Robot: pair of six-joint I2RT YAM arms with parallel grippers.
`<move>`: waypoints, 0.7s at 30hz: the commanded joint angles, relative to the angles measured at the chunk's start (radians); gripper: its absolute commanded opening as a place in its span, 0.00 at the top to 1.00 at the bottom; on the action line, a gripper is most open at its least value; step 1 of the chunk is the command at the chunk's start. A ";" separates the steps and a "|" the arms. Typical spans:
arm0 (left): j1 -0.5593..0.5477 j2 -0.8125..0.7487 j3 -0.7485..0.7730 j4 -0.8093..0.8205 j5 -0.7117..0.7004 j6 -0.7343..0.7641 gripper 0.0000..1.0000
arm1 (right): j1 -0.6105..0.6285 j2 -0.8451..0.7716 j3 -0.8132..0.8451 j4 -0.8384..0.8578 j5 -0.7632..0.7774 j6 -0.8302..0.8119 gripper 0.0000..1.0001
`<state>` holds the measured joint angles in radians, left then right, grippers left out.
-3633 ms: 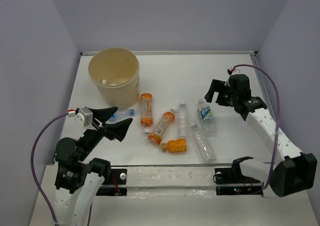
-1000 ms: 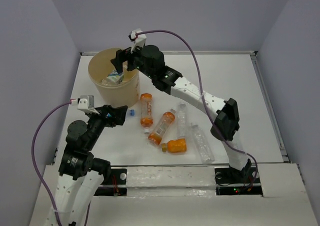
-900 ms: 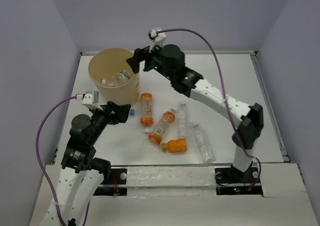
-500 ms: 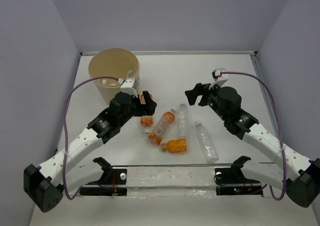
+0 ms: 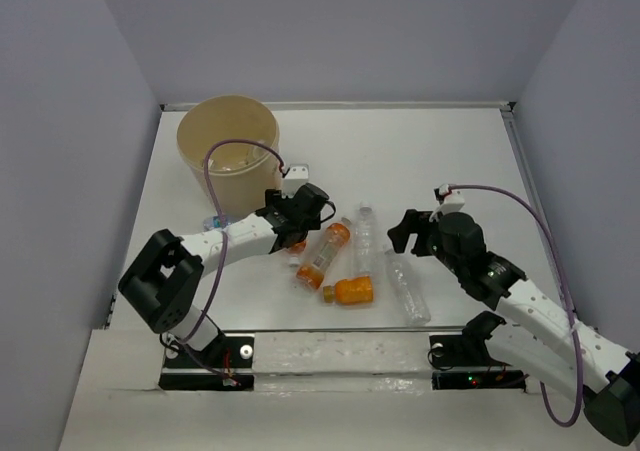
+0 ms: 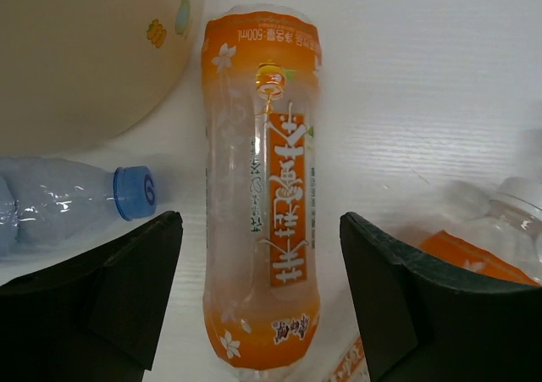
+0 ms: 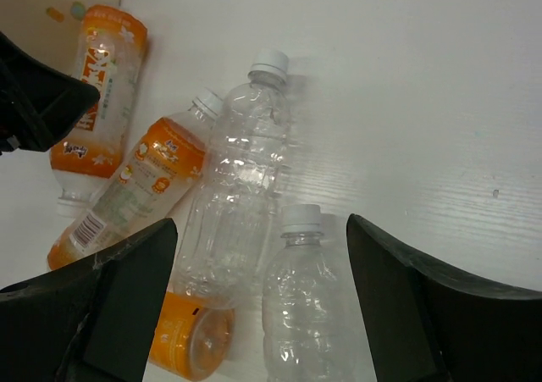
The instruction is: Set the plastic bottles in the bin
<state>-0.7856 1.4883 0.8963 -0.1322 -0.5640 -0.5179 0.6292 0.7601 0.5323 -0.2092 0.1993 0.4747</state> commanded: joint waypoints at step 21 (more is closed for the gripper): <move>0.003 0.210 0.089 0.189 -0.099 0.009 0.52 | 0.000 0.337 0.018 -0.196 -0.058 0.208 0.03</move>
<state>-0.7834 1.7424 0.9775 -0.0238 -0.6518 -0.5083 0.6292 1.0409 0.5339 -0.4038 0.1719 0.6353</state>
